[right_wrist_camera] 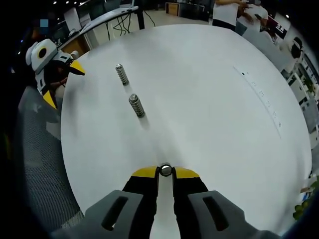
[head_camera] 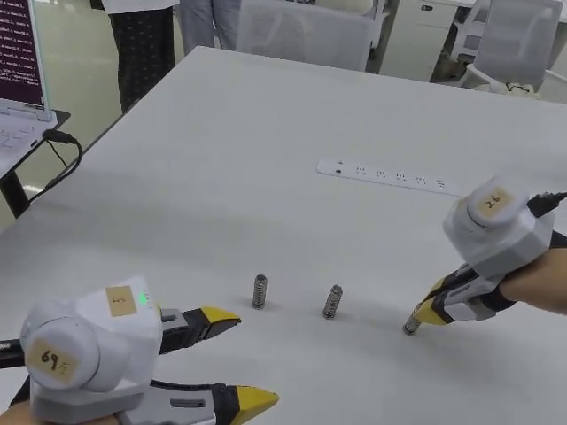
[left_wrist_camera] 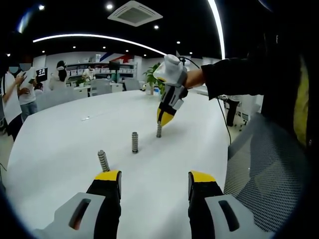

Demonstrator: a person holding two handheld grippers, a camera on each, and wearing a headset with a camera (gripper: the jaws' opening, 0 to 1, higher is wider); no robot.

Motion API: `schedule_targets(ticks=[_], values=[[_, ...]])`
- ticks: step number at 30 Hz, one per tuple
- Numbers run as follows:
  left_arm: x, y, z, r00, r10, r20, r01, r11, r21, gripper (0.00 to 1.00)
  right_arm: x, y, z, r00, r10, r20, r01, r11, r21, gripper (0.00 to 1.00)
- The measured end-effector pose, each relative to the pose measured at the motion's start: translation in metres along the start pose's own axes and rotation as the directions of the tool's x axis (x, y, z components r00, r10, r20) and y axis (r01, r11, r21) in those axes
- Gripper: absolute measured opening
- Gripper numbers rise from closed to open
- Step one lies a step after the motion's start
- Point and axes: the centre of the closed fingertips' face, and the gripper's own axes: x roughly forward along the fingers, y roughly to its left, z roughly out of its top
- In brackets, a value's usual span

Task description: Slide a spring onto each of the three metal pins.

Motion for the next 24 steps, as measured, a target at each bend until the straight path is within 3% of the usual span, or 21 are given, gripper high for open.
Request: schedule_targets(ticks=[24], values=[[0.0013,-0.0004,0.0001,1.0,-0.001,-0.004,0.001,1.0,0.002,0.49,0.0041,-0.0036,-0.0055,0.9998,-0.017,0.013,0.017,1.0,-0.015,0.16]])
